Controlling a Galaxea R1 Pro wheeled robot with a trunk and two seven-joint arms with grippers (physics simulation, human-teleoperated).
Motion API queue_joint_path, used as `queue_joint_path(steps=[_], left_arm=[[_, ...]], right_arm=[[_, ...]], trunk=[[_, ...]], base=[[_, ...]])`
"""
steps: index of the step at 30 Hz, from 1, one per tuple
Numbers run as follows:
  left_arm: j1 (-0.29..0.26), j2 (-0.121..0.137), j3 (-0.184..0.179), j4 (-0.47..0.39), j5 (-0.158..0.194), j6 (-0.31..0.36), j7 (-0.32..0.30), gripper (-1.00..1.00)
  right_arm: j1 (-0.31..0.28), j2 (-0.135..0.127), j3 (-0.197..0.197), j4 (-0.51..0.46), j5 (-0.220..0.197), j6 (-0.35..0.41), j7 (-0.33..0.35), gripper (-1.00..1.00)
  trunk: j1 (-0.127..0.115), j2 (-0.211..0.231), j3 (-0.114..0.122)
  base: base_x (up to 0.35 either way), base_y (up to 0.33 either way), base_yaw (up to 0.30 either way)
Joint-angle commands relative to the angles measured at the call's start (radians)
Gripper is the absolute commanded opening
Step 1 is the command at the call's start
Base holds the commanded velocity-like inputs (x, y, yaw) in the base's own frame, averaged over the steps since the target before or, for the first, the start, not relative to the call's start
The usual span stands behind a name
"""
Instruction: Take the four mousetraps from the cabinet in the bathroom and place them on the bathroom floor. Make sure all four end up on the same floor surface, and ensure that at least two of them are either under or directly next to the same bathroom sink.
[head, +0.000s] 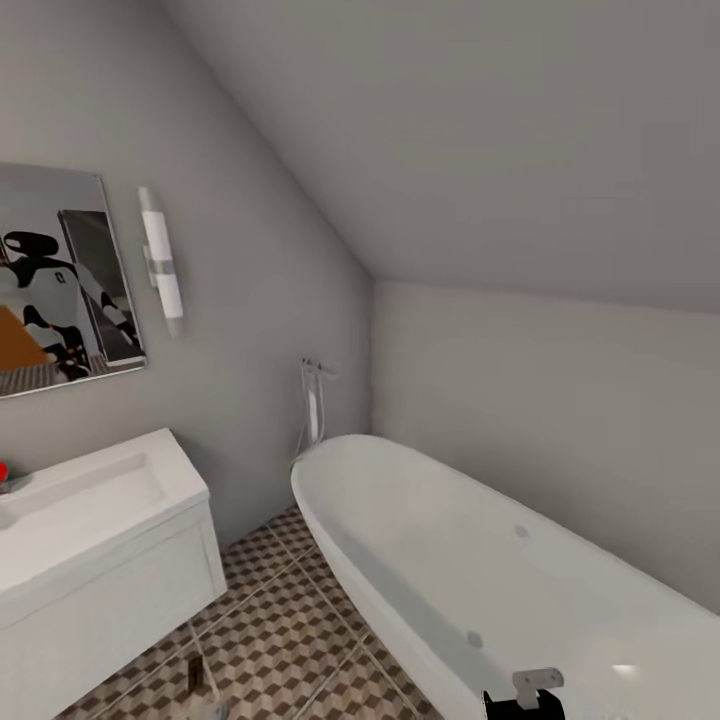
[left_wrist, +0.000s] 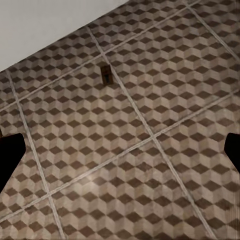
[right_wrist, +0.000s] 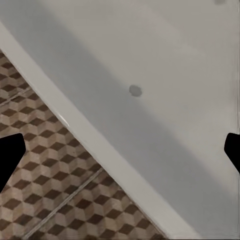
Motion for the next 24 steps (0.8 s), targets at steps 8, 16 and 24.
queue_joint_path(steps=[8, 16, 24], left_arm=[[-0.001, -0.019, -0.009, 0.004, 0.006, -0.004, 0.002, 1.00], [-0.001, -0.020, -0.009, 0.004, 0.006, -0.003, 0.002, 1.00], [-0.001, -0.024, -0.009, 0.004, 0.006, -0.002, 0.001, 1.00]], right_arm=[[-0.001, -0.001, -0.006, 0.005, 0.011, -0.006, -0.009, 1.00], [-0.001, 0.000, -0.006, 0.005, 0.011, -0.006, -0.009, 1.00], [-0.001, 0.000, -0.006, 0.005, 0.011, -0.006, -0.009, 1.00]], trunk=[[0.000, -0.001, 0.005], [0.000, -0.001, 0.009], [0.000, -0.001, 0.013]], base=[[0.000, 0.000, -0.281], [0.000, 0.000, -0.281], [0.000, 0.000, -0.280]])
